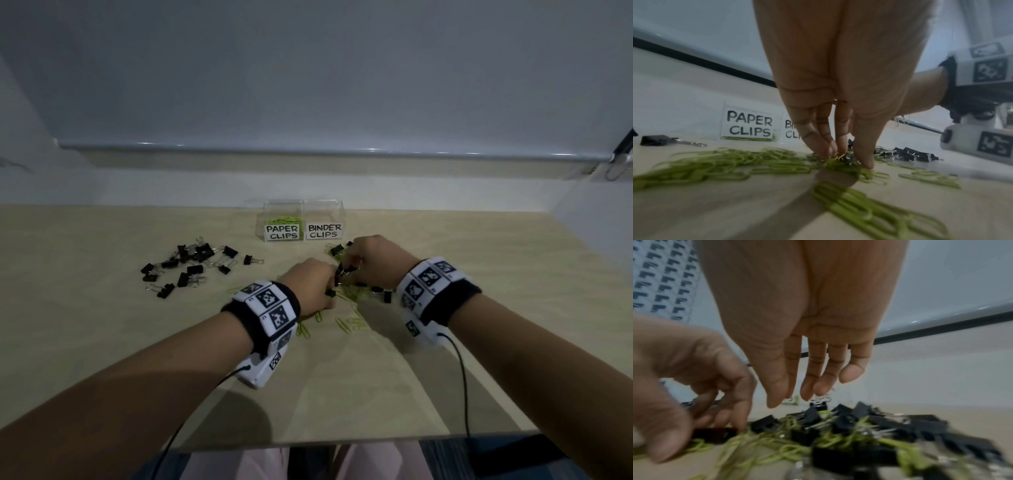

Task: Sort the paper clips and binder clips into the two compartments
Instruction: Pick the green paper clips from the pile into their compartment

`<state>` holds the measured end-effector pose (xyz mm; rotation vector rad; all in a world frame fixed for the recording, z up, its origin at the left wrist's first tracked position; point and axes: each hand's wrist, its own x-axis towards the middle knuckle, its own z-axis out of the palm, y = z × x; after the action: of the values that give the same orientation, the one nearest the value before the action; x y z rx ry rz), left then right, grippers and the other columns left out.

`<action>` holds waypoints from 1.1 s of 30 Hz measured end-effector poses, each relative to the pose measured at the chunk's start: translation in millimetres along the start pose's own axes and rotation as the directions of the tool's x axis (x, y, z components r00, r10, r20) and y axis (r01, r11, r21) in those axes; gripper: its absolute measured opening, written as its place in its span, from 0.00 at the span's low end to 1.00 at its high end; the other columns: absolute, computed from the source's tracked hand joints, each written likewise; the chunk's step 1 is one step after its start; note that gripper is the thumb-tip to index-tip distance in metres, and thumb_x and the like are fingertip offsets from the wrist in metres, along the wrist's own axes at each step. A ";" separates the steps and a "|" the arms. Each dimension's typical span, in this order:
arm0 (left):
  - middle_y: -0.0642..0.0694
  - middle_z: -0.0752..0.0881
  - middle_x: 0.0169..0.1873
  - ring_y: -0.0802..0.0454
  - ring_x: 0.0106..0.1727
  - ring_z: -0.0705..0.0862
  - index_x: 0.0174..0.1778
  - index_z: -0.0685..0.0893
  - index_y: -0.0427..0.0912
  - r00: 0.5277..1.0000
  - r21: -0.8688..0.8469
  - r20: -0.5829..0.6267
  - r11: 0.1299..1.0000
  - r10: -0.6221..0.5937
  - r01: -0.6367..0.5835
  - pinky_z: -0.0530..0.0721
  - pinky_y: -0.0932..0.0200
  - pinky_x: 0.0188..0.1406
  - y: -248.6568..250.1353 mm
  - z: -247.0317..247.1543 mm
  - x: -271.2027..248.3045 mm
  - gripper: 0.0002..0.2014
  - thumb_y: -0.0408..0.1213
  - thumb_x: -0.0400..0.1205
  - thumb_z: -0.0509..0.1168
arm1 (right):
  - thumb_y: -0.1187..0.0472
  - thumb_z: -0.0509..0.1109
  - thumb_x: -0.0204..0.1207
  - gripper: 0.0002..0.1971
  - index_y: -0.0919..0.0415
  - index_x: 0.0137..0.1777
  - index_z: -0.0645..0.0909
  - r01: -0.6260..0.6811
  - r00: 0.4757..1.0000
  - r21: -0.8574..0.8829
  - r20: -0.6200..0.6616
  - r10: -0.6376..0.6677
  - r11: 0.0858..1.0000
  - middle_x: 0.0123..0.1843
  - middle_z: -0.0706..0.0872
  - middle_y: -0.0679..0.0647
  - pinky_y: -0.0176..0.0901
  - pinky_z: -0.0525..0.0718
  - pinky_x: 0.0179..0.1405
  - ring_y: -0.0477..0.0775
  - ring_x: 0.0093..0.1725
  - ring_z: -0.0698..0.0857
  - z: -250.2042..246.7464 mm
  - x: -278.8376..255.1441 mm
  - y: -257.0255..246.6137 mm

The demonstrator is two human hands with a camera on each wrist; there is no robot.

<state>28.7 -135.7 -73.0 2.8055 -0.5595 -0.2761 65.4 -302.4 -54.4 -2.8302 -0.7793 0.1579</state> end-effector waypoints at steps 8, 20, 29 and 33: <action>0.43 0.84 0.47 0.45 0.51 0.83 0.49 0.85 0.39 0.991 -0.171 0.093 0.979 -0.099 0.114 0.78 0.58 0.45 -2.2 -3.7 -0.5 0.11 0.39 0.75 0.73 | 0.57 0.77 0.67 0.10 0.59 0.47 0.85 -0.018 0.994 -0.038 0.109 0.022 0.999 0.47 0.86 0.55 0.51 0.86 0.48 0.57 0.46 0.84 18.5 24.9 -16.4; 0.44 0.84 0.41 0.50 0.38 0.83 0.44 0.80 0.39 0.989 -0.854 0.144 0.503 -0.018 0.133 0.85 0.62 0.38 -35.4 -23.4 -9.5 0.05 0.26 0.78 0.69 | 0.62 0.74 0.74 0.07 0.64 0.50 0.87 -0.180 0.967 0.685 -0.009 0.256 0.706 0.41 0.91 0.56 0.37 0.83 0.41 0.47 0.37 0.87 -3.3 0.1 33.9; 0.42 0.85 0.46 0.48 0.43 0.86 0.47 0.79 0.43 0.962 -0.549 -0.113 0.822 -0.250 0.149 0.83 0.59 0.41 -98.6 -44.7 -17.8 0.02 0.31 0.83 0.63 | 0.59 0.71 0.74 0.09 0.60 0.52 0.84 -0.328 0.945 0.066 0.006 0.328 0.942 0.48 0.88 0.54 0.36 0.75 0.39 0.50 0.43 0.83 -19.3 -26.8 78.5; 0.43 0.83 0.50 0.46 0.46 0.81 0.48 0.76 0.45 0.917 -0.172 -0.187 0.931 -0.353 0.323 0.80 0.56 0.40 -123.6 -49.0 -14.5 0.02 0.33 0.83 0.61 | 0.62 0.70 0.74 0.08 0.56 0.52 0.85 -0.232 0.971 0.058 -0.043 0.235 0.971 0.48 0.86 0.51 0.31 0.74 0.37 0.47 0.42 0.80 -17.7 -19.8 61.2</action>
<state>70.1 -9.1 -61.1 2.7351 -0.0001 -0.0694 81.5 -367.0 -49.8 -2.8553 -0.4225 0.1396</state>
